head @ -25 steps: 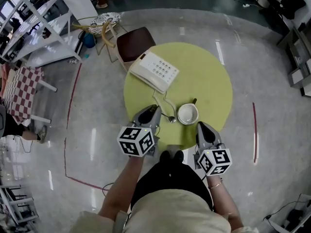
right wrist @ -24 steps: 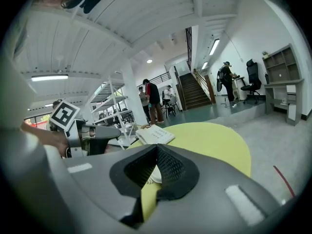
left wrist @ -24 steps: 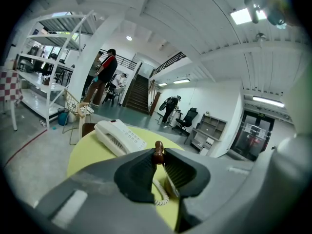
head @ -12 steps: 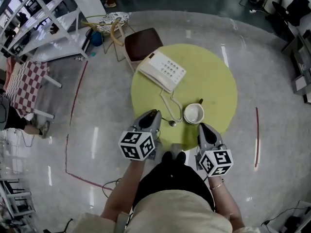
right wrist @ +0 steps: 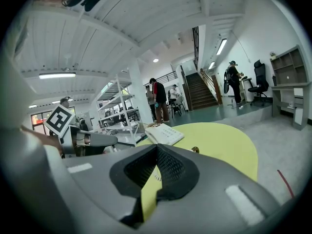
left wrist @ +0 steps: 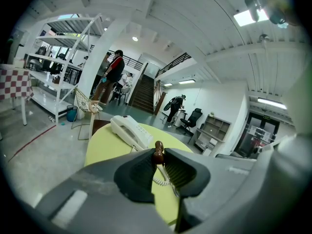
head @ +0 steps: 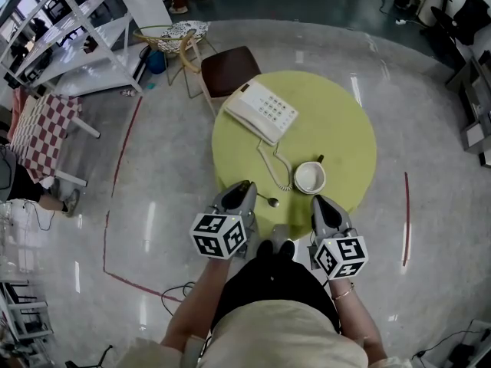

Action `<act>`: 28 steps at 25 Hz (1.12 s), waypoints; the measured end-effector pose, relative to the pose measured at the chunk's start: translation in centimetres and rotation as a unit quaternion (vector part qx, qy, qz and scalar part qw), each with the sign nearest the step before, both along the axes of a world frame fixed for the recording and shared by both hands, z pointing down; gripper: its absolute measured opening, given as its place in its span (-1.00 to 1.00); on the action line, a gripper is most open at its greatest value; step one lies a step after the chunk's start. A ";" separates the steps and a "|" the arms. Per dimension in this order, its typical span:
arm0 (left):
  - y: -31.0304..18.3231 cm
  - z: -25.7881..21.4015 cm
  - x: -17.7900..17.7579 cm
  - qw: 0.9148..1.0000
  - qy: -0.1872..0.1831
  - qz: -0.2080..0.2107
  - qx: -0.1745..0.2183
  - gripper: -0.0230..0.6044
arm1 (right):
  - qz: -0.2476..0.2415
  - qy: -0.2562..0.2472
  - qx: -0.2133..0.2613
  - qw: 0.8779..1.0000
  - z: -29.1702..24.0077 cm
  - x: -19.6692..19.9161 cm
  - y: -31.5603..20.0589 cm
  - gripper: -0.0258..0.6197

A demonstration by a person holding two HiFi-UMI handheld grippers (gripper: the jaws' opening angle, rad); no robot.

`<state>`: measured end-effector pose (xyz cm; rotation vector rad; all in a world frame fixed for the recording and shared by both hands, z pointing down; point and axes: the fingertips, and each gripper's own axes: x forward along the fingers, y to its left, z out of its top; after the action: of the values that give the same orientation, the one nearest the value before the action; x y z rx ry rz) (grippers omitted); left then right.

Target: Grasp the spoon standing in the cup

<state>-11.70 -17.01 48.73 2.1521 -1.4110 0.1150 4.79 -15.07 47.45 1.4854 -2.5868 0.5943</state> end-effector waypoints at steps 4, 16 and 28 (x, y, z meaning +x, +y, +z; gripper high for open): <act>0.5 0.2 -0.1 1.000 -0.002 -0.001 -0.002 -0.75 | -0.002 -0.007 -0.003 1.000 -0.1 -0.3 0.3 -0.92; 0.8 0.2 0.5 1.000 -0.001 0.006 -0.003 -0.75 | -0.002 0.000 -0.002 1.000 -0.2 -0.4 0.8 -0.93; 0.2 0.2 1.1 1.000 0.005 0.013 -0.004 -0.75 | 0.006 -0.003 -0.002 1.000 0.0 0.2 0.8 -0.93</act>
<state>-10.55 -16.78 48.93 2.1609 -1.3752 0.1189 4.94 -14.27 47.42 1.5001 -2.5820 0.6044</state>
